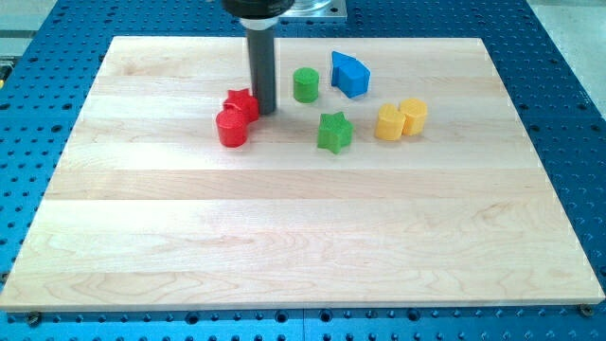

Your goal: Adjust the red star at the top left side of the red circle

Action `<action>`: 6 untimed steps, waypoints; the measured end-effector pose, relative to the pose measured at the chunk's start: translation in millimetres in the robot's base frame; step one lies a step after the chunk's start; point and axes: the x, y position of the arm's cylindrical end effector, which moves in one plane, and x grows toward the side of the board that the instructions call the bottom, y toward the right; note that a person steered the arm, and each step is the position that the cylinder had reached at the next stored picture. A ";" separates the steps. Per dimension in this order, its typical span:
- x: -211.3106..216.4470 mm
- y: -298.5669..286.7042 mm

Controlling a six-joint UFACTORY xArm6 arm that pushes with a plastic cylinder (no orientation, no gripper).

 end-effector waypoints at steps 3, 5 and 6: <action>-6.4 -85.5; 35.2 -133.5; 91.8 -122.3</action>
